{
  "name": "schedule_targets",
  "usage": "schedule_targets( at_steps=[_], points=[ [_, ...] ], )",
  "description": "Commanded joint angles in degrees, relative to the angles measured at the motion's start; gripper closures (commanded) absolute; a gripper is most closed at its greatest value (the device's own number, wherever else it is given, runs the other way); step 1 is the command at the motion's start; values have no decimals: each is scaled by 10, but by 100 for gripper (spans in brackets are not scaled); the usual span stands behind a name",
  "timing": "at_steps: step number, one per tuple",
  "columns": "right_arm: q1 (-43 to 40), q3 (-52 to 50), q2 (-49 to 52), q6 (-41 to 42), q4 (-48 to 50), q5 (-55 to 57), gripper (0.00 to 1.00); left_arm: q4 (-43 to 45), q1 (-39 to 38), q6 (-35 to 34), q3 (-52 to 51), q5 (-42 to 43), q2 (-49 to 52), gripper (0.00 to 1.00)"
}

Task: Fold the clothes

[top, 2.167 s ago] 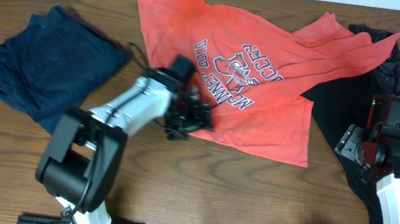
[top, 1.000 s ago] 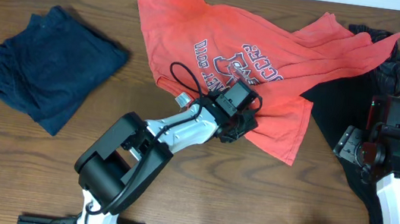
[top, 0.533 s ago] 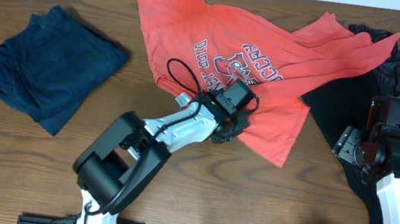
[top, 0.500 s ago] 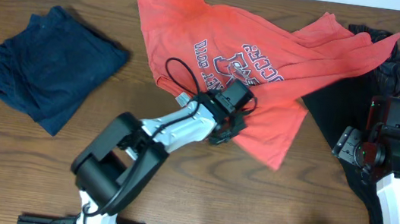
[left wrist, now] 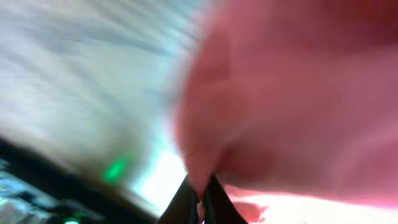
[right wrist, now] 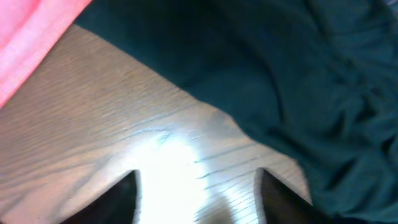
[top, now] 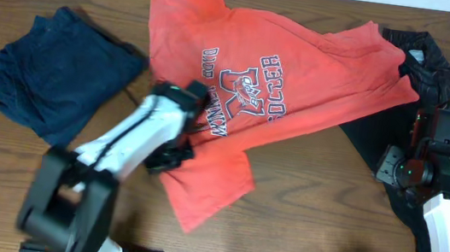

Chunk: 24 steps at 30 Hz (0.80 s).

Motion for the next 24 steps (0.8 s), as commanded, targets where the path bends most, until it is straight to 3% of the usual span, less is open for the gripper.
schedule_targets(
  at_steps=[1, 4, 8, 18, 24],
  points=[
    [-5, -4, 28, -10, -3, -41, 56, -17, 53, 41, -28, -79, -71, 94],
    [-5, -10, 62, -10, 4, -40, 59, -29, 97, 50, -39, -105, -121, 94],
    [-5, -11, 124, -9, 40, -41, 75, -30, 139, 74, -44, -108, -155, 94],
    [-9, -11, 309, -31, 168, -45, 75, -33, 160, 101, -44, -108, -155, 94],
    [-56, -11, 404, -31, 256, -41, 75, -33, 160, 101, -44, -108, -155, 94]
  ],
)
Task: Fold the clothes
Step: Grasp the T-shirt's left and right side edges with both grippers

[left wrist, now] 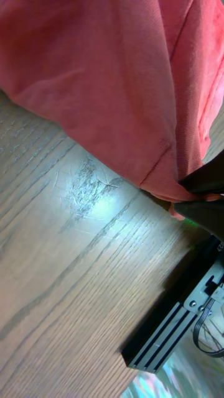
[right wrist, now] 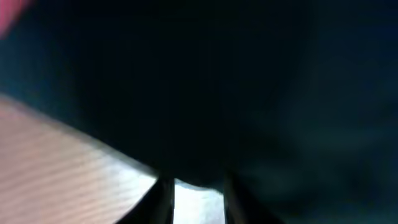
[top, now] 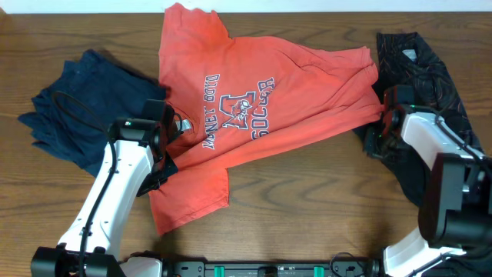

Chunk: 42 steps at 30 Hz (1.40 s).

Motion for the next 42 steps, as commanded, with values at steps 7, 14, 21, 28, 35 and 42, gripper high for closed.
schedule_targets(
  at_steps=[7, 14, 21, 28, 35, 42],
  points=[
    [-198, 16, 82, 3, 143, 26, 73, -2, 3, 5, -4, -20, 0, 94],
    [-350, 94, 82, -2, 131, -115, 69, -2, 3, 5, -4, -20, 0, 94],
    [-349, 110, 82, -68, 23, -320, 52, 0, 3, 5, -4, -20, 0, 94],
    [-234, 109, 82, -152, -136, -289, 43, 0, 3, 5, -4, -20, 0, 94],
    [-153, 106, 82, -133, -158, -243, 37, 0, 3, 5, -4, -20, 0, 94],
    [-135, 88, 82, -43, -151, -112, 37, 0, 3, 5, -4, -20, 0, 94]
  ],
)
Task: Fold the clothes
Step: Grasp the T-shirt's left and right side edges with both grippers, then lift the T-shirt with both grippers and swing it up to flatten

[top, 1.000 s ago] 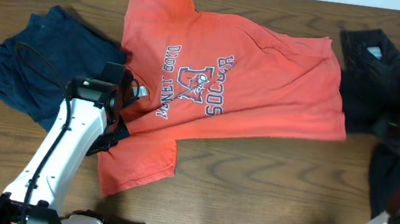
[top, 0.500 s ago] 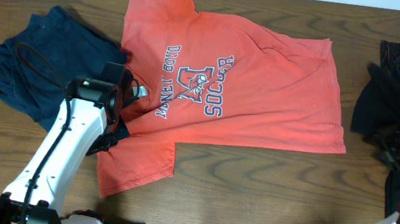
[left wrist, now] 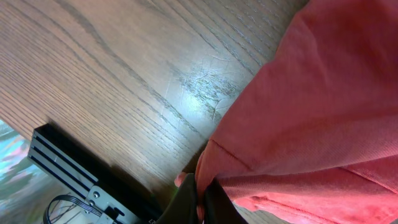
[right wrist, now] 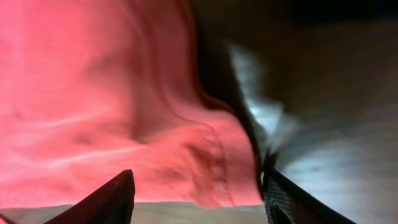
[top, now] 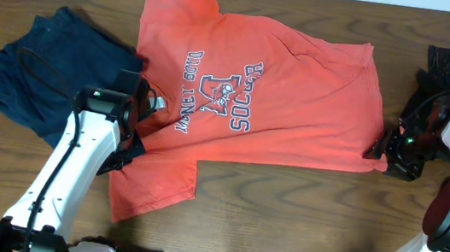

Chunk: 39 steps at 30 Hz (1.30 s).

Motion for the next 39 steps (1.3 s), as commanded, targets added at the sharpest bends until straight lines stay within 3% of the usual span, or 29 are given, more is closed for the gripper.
schedule_targets(
  at_steps=[1, 2, 3, 5, 6, 13, 22, 31, 39],
  points=[
    [5, -19, 9, 51, 2, 86, 39, -2, 3, 4, -3, -15, 0, 94],
    [5, -23, 9, 53, 7, 89, 44, -2, 3, 4, -3, -15, 0, 94],
    [5, -29, 9, 53, 11, 89, 55, -2, 3, 4, -3, -15, 0, 94],
    [5, -37, 9, 53, 12, 88, 91, -2, 3, 4, -3, -15, 0, 94],
    [5, -39, 9, 52, 12, 87, 99, -2, 3, 4, -3, -15, 0, 94],
    [5, -27, -21, 43, 6, 35, 99, -2, 3, 39, 3, -15, -7, 94],
    [4, 75, -253, 16, -64, 24, 99, -56, 3, 151, 144, 19, -87, 94],
    [-11, 179, -480, 2, -63, 31, 99, -32, 3, 160, 323, 30, -200, 94],
    [-15, 204, -553, -4, -14, 61, 99, 35, 3, 157, 355, 31, -253, 94]
  ],
)
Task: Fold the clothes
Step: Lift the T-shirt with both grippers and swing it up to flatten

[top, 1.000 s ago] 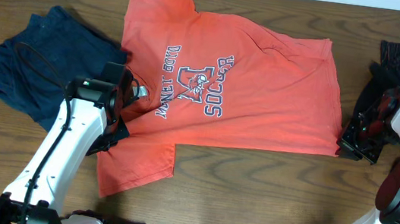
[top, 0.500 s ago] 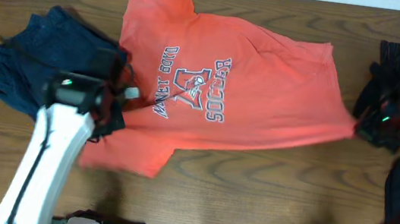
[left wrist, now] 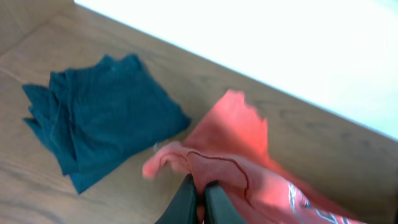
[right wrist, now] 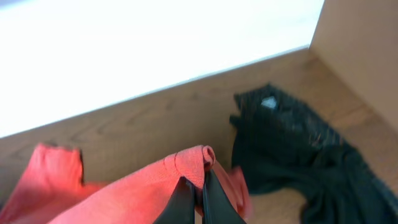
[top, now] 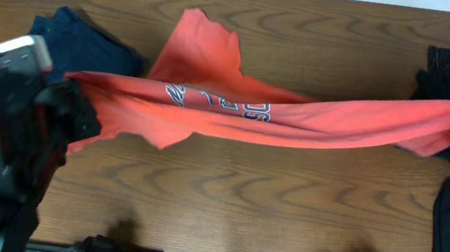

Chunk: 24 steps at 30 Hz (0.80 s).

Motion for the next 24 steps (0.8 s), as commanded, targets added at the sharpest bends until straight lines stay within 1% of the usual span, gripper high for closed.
schedule_targets(
  at_steps=[1, 3, 6, 10, 14, 17, 21, 23, 24],
  points=[
    [-10, 4, 13, -13, 6, 16, 99, 5, 3, 7, 3, -2, 9, 94],
    [-10, 4, 33, -13, 6, 15, 99, 5, 3, 7, 3, 1, 24, 94],
    [-5, 4, 91, -28, 11, -2, 99, 19, 3, 12, 3, 8, 76, 94],
    [6, 4, 192, -32, 46, -26, 99, 77, 3, 52, 3, 33, 175, 94],
    [22, 4, 299, -14, 126, -49, 99, 187, 3, 92, 7, 61, 297, 94],
    [36, 5, 358, 34, 223, -60, 99, 284, 3, 106, 41, 62, 377, 94],
    [45, 37, 380, 139, 356, -70, 99, 424, 5, 123, 128, 62, 440, 94],
    [44, 79, 379, 169, 389, -70, 99, 480, 8, 122, 177, 62, 451, 94],
    [44, 111, 379, 168, 394, -68, 99, 503, 11, 122, 203, 62, 453, 94]
  ],
)
